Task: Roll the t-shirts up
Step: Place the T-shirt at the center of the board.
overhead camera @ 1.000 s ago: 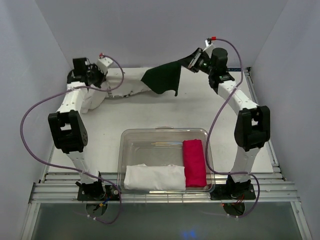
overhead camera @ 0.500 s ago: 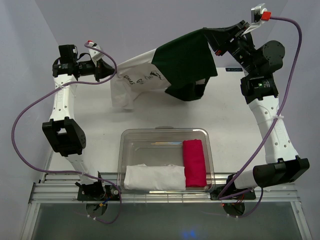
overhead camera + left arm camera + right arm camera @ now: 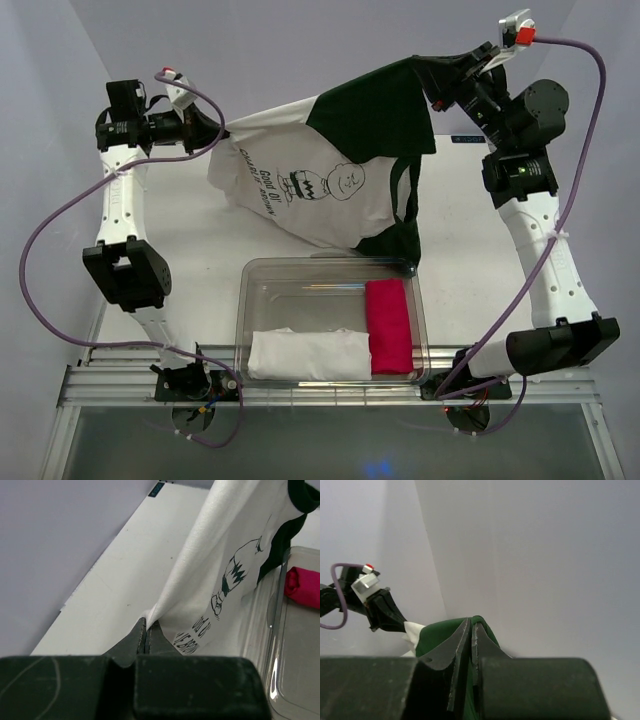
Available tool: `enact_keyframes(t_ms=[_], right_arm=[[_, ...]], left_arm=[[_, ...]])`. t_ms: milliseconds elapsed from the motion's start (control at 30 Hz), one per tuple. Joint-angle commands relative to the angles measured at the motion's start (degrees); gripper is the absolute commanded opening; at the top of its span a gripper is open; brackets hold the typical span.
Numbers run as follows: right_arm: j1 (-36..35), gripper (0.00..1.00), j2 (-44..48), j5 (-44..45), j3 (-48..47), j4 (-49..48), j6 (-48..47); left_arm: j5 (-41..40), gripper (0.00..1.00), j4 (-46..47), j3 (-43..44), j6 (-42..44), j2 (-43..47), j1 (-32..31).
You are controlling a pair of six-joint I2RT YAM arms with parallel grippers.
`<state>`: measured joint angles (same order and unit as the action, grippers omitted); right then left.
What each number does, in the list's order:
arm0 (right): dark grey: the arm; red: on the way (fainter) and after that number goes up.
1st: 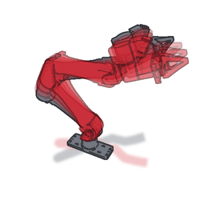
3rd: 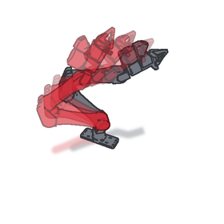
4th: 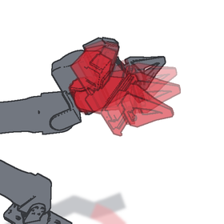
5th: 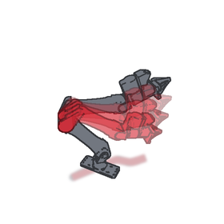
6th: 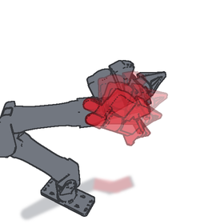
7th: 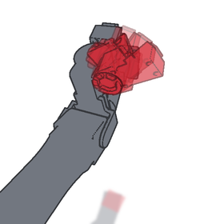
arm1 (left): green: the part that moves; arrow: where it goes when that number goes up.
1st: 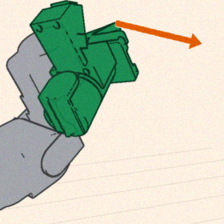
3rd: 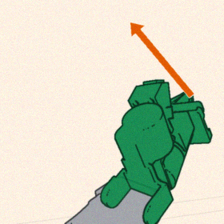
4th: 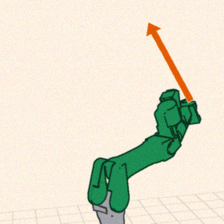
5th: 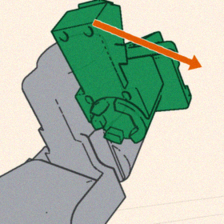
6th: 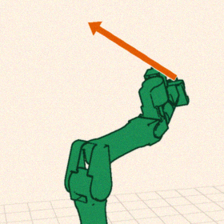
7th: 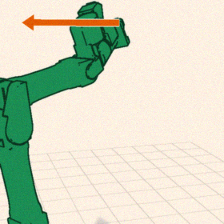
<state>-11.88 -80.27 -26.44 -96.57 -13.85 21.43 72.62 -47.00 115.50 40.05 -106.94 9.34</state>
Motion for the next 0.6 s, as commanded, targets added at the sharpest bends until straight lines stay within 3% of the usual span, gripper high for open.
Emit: enact_keyframes(t_ms=[0, 300, 567], right_arm=[[0.7, 0.08, 6.4, 5.9, -3.3, -3.5, -7.1], [0.7, 0.08, 6.4, 10.1, -2.7, -4.2, -8.6], [0.7, 0.08, 11.5, 14.3, -3.9, -2.5, -17.0]], left_arm=[[4.0, 0.00, 8.1, 3.6, -10.1, 7.3, 0.5], [0.2, 0.00, 31.3, 0.0, -34.3, 7.5, 0.5], [3.6, 0.00, 33.2, 4.9, -38.0, 8.2, 0.5]])
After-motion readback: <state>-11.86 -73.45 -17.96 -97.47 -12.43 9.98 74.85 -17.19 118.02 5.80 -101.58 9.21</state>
